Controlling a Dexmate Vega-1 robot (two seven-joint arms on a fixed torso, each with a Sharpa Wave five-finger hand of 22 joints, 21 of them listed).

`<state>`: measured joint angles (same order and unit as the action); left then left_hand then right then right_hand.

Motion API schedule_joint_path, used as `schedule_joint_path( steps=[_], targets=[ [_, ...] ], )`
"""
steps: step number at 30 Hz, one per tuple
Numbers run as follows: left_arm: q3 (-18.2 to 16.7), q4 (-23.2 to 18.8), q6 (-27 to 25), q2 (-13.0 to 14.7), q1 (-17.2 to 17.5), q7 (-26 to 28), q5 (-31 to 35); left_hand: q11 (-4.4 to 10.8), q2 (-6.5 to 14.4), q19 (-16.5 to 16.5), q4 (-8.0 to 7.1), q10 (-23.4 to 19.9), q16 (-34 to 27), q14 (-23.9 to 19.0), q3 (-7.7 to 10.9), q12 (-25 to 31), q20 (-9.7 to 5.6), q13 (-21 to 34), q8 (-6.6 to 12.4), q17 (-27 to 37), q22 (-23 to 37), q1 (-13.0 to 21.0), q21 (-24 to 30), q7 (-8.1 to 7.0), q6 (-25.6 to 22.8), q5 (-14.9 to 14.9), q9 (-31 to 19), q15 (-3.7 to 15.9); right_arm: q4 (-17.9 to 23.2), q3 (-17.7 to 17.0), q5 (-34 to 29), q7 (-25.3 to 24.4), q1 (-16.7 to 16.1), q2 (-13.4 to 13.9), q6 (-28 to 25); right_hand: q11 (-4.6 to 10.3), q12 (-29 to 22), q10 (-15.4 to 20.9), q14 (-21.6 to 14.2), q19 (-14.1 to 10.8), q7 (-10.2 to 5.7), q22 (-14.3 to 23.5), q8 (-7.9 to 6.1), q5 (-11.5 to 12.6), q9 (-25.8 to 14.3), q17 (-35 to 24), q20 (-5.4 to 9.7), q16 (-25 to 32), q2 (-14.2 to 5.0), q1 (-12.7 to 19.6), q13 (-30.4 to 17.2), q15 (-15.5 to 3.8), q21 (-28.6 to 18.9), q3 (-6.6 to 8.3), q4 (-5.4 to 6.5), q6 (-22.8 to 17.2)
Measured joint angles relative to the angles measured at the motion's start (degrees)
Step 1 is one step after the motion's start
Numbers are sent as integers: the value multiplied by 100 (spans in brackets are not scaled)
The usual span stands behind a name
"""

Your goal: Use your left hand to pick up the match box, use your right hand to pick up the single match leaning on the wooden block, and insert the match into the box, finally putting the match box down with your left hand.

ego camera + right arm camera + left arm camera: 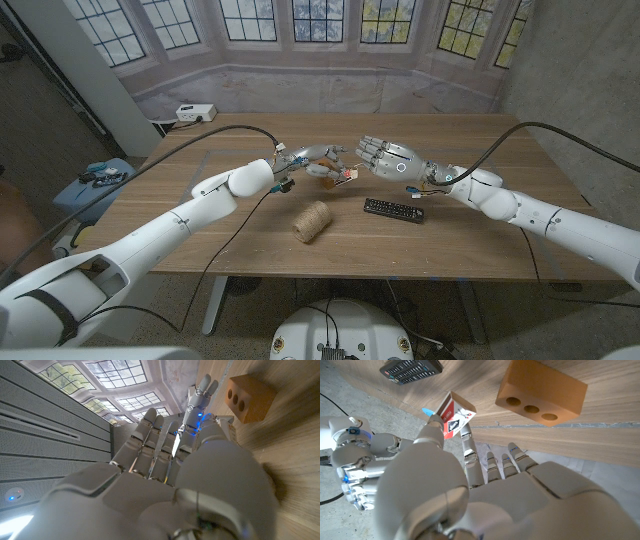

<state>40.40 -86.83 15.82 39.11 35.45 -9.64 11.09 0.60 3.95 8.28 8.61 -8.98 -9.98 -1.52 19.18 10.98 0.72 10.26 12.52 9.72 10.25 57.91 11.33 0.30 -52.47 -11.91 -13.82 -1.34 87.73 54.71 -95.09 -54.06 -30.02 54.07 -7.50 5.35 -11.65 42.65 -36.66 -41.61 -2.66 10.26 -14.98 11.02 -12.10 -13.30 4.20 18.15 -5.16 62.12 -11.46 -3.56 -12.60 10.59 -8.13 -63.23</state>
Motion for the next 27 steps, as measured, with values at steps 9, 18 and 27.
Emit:
schedule_joint_path(
  steps=[9,18,27],
  targets=[
    [7,37,13,-17,-10,-6,-9,1,-1,0,0,-1,0,0,0,0,0,0,0,0,0,0,0,-19,19,0,3,0,-25,38,-83,68,112,42,105,0,0,0,0,0,0,0,38,0,0,0,0,0,0,0,0,0,0,0,0,0],
    [26,88,26,-40,-31,-15,-23,1,-1,0,0,-1,0,0,0,0,0,0,0,0,0,0,0,-19,19,0,5,0,-9,42,-145,120,179,92,151,0,0,0,0,0,0,0,38,0,0,-1,0,0,0,0,0,0,0,0,0,0],
    [55,163,64,-83,-70,-21,-29,1,-2,0,24,-1,0,0,-24,0,0,0,0,0,0,0,0,-19,19,0,6,0,67,52,-284,143,255,143,204,0,0,0,0,0,-21,0,38,0,0,-1,0,0,0,0,0,0,0,0,0,20]
  ],
)
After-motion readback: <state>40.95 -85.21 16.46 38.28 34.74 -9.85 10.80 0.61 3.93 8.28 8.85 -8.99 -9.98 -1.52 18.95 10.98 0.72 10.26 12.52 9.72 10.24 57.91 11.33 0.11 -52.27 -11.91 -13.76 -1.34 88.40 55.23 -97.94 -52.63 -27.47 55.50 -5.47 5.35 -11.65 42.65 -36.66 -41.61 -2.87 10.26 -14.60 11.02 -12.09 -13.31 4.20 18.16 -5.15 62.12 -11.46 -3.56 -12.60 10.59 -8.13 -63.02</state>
